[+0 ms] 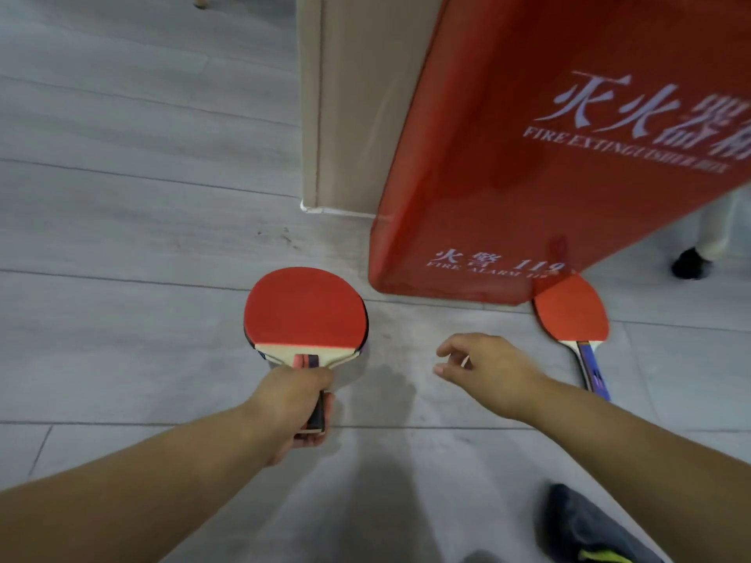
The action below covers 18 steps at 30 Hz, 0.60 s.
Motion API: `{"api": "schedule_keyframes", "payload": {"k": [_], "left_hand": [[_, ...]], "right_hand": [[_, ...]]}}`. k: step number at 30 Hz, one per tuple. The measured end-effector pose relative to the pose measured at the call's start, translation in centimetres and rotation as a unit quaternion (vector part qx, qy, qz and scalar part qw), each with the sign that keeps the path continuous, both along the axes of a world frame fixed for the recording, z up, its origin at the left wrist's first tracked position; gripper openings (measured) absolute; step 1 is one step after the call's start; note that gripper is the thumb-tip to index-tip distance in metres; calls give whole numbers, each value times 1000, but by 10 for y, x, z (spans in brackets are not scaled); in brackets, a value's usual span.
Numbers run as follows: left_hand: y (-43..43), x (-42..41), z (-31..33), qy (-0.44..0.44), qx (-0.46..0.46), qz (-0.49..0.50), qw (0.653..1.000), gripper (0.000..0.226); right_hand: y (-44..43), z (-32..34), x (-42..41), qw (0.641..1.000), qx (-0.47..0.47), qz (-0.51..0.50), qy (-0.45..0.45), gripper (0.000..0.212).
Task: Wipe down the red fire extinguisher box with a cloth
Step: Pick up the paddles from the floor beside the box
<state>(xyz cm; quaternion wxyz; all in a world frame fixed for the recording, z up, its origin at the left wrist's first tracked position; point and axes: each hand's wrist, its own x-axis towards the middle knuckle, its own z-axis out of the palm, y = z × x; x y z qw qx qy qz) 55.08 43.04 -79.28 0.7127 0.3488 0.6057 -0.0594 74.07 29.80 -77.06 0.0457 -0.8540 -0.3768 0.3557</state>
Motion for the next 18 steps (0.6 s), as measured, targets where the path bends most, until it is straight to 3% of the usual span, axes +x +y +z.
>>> {"api": "schedule_keyframes", "payload": {"k": [6,10,18], "left_hand": [[-38,38,-7,1,7,-49,999,11],[-63,59,-17,9,18,-70,997,24],[-93,87,-32,3,28,-72,997,26]], "right_hand": [[-83,-42,51,976,-22,-211,-58,21],[-125,-67,94,941,-86,-305,-122,33],[-150,-117,125,919,-122,-326,-187,49]]}}
